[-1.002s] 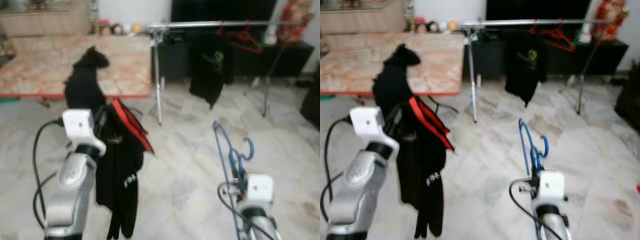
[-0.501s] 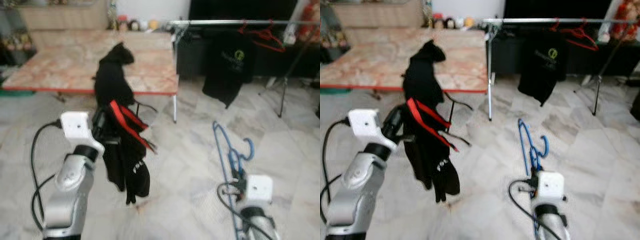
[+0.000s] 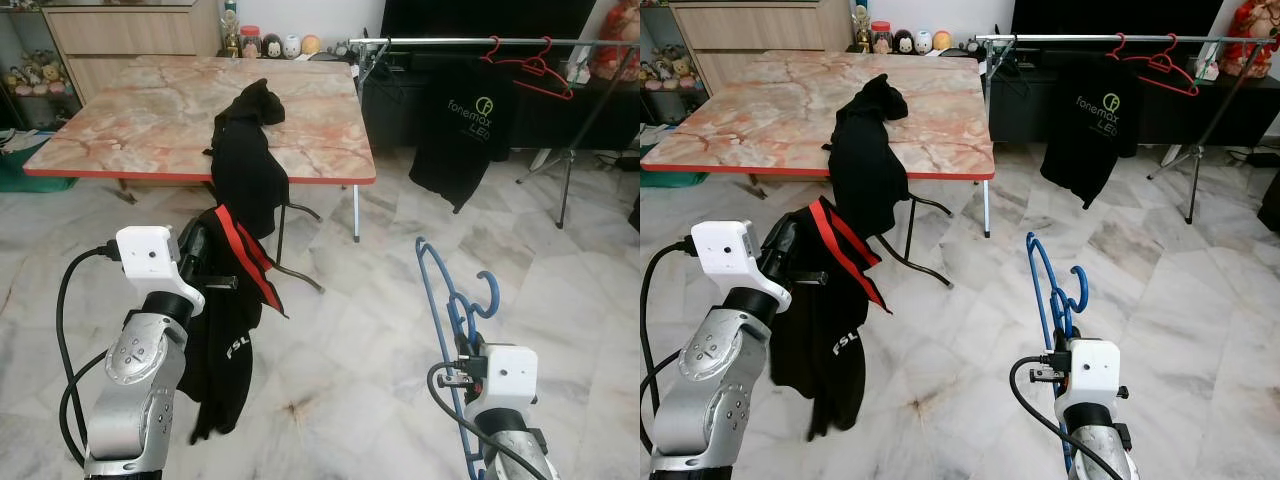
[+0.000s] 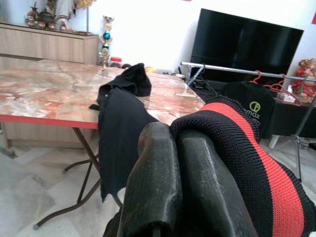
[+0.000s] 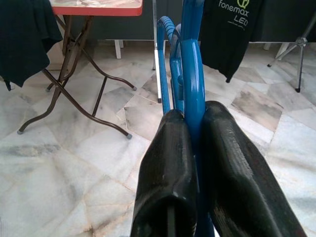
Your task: Hang hanger
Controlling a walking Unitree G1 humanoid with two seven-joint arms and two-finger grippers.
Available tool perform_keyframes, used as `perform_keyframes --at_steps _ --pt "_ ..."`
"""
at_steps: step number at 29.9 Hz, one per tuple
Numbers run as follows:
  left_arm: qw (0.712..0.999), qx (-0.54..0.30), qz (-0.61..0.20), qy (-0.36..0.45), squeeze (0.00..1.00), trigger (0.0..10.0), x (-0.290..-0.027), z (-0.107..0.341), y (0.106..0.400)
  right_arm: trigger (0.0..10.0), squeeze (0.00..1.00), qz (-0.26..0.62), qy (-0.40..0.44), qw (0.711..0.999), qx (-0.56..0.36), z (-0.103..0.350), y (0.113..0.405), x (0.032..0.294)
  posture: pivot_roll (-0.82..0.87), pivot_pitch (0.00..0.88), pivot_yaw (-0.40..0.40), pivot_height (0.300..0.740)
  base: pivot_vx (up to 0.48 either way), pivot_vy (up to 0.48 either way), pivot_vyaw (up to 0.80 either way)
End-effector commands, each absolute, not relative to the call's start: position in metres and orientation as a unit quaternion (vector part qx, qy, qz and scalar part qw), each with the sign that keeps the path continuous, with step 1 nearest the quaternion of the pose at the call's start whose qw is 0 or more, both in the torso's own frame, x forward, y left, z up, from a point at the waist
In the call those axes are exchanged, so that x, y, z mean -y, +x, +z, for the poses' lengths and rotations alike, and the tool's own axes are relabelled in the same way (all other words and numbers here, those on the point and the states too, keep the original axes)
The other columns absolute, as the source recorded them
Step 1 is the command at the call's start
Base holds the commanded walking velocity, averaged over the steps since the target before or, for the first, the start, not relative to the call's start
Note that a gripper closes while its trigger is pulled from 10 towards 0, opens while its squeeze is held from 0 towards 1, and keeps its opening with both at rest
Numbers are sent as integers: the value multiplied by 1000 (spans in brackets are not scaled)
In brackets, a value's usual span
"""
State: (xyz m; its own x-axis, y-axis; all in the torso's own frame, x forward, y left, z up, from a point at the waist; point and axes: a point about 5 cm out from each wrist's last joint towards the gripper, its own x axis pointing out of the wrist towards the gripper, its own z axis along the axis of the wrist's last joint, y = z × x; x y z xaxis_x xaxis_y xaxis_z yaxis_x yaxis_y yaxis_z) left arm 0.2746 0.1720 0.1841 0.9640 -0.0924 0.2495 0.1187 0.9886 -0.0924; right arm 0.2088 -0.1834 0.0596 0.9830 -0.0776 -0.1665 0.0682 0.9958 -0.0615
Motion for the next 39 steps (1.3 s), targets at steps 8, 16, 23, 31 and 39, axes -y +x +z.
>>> perform_keyframes --at_steps 8,16,23,31,39 --pt "987 138 -60 -49 0 10000 -168 191 273 10000 0 -45 -35 994 -93 61 211 187 -17 0 -28 740 0 0 0" --pt "987 140 -61 -49 0 10000 -168 192 274 10000 0 -94 -40 972 -210 41 234 199 -15 0 -31 740 0 0 0" --pt "987 143 -57 -46 0 10000 -170 194 274 10000 0 -97 -86 956 -263 28 272 207 1 0 -32 740 0 0 0" --pt "986 151 -58 -45 0 10000 -169 198 280 10000 0 -85 -66 931 -348 6 299 206 10 0 -23 740 0 0 0" --pt "984 162 -52 -42 0 10000 -170 203 282 10000 0 -60 -45 865 -497 -50 243 192 69 0 -39 740 0 0 0"
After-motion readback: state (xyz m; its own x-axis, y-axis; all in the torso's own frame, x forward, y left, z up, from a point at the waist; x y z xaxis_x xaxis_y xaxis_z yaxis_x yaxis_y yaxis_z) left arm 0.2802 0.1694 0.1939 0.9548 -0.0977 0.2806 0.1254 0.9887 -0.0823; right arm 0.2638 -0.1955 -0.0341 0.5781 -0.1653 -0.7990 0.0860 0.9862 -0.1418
